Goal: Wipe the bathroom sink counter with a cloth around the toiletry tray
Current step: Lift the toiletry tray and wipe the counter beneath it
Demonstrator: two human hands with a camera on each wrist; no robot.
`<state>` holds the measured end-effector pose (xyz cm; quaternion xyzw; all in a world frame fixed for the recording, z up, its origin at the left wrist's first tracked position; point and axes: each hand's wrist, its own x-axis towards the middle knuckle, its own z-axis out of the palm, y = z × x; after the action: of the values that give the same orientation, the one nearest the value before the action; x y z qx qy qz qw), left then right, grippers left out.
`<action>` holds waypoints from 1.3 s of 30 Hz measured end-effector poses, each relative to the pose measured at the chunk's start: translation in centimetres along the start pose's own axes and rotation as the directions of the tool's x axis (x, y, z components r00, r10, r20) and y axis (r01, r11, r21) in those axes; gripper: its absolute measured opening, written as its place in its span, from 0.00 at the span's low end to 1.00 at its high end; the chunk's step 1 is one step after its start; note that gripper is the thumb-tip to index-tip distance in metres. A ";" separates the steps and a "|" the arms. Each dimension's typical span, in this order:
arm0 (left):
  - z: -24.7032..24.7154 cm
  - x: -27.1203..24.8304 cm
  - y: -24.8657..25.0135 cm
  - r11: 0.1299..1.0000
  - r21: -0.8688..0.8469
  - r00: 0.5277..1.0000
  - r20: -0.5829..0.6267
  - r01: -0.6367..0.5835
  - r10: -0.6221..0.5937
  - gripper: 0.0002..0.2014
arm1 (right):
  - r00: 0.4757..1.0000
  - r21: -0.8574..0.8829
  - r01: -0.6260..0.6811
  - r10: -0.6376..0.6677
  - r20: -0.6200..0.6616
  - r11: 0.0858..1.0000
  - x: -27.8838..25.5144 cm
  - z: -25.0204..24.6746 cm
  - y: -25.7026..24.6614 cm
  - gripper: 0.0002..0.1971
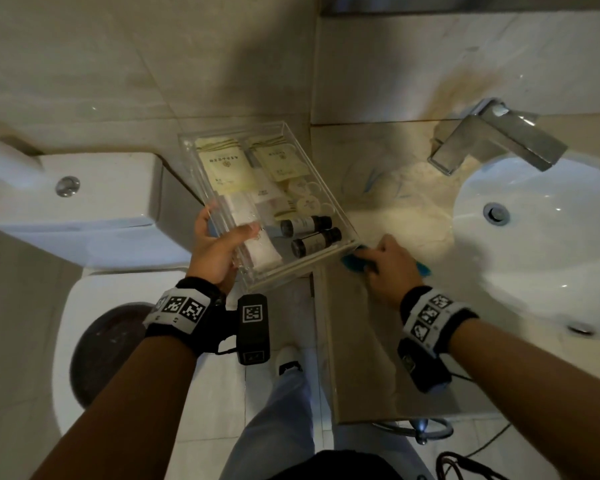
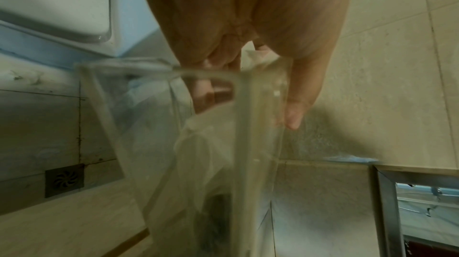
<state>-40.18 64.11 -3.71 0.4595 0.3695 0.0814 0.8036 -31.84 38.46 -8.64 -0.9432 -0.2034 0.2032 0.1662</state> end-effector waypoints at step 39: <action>0.9 1.5 -0.7 0.997 0.079 1.000 0.004 -0.016 0.016 0.35 | 0.897 0.042 -0.340 0.337 -0.286 0.940 9.0 -7.5 7.6 0.18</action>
<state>-38.63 63.86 -4.76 0.4939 0.3672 0.0725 0.7849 -18.54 34.24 -8.01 -0.9844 -0.0109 0.0881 0.1520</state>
